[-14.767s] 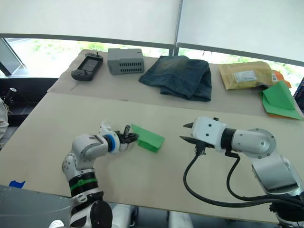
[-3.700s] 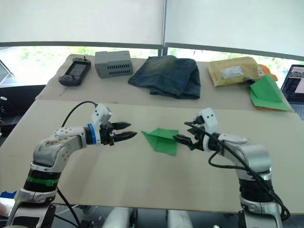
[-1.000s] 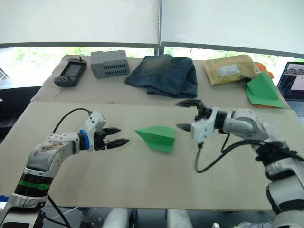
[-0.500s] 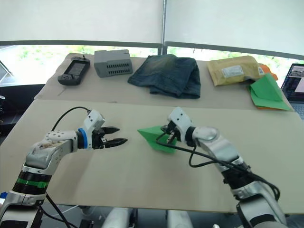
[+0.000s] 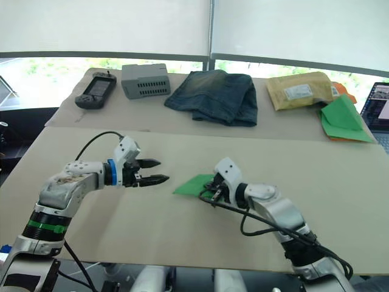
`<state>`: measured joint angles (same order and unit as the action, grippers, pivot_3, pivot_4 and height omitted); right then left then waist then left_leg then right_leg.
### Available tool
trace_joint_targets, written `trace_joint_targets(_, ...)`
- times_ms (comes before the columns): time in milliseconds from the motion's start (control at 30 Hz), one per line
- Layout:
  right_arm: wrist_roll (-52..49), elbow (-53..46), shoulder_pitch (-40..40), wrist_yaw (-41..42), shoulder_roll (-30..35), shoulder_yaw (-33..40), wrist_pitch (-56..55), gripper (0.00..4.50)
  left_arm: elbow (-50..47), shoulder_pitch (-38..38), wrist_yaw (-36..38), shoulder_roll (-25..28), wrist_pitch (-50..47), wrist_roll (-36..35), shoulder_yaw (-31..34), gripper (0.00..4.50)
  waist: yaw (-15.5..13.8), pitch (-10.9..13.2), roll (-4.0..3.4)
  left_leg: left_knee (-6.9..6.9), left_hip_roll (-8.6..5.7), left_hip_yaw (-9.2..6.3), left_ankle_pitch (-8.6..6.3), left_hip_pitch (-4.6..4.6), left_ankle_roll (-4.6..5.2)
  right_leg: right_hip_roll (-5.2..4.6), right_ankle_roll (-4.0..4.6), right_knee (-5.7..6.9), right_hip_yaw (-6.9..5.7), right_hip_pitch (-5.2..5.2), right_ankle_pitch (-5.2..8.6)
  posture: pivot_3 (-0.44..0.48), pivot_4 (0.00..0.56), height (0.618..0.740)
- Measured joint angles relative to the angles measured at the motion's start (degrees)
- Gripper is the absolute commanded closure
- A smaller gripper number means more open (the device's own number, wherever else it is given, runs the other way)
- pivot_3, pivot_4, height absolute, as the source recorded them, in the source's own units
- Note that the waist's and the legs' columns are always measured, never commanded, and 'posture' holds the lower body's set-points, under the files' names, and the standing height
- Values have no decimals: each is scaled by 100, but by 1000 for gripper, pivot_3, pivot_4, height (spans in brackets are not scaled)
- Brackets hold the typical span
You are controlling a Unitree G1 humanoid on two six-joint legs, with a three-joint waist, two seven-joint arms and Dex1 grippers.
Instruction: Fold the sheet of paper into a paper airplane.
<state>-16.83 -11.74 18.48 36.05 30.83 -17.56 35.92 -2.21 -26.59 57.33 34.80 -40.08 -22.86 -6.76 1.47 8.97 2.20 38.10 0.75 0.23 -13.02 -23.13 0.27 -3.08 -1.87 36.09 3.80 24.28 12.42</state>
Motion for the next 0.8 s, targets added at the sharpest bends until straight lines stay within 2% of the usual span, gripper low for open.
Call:
trace_joint_targets(233, 475, -32, -223, 109, 32, -27, -561, 4474, 120, -71, 179, -633, 274, 128, -641, 644, -49, 0, 1, 9, -1, 0, 0, 1, 0, 2, 0, 1, 0, -3, 0, 0, 150, 740)
trace_joint_targets(400, 546, -68, -334, 106, -34, 14, -653, 4500, 446, -170, 383, -849, 647, 273, -895, 2083, -51, -1, 1, 9, -1, 1, 0, 2, 0, 2, 0, 0, 0, -5, 0, 0, 150, 740)
trace_joint_targets(433, 557, -82, -352, 102, -37, 24, -655, 4500, 469, -172, 433, -890, 663, 258, -897, 2580, -52, -1, 1, 9, 0, 0, 0, 2, 0, 3, 0, 1, 0, -5, 0, 0, 150, 740)
trace_joint_targets(633, 664, -136, -416, 82, -72, 60, -655, 4500, 674, -219, 438, -1053, 692, 268, -890, 4487, -54, -1, 1, 12, -1, 0, 0, 5, 0, 2, 0, 1, 0, -10, 0, 0, 150, 740)
trace_joint_targets(800, 668, -186, -506, 20, -128, 128, -649, 4500, 1107, -224, 130, -1128, 950, 725, -1040, 4487, -57, -1, 1, 12, -1, 0, 0, 4, 0, 2, -1, 1, 0, -10, 0, 0, 150, 740)
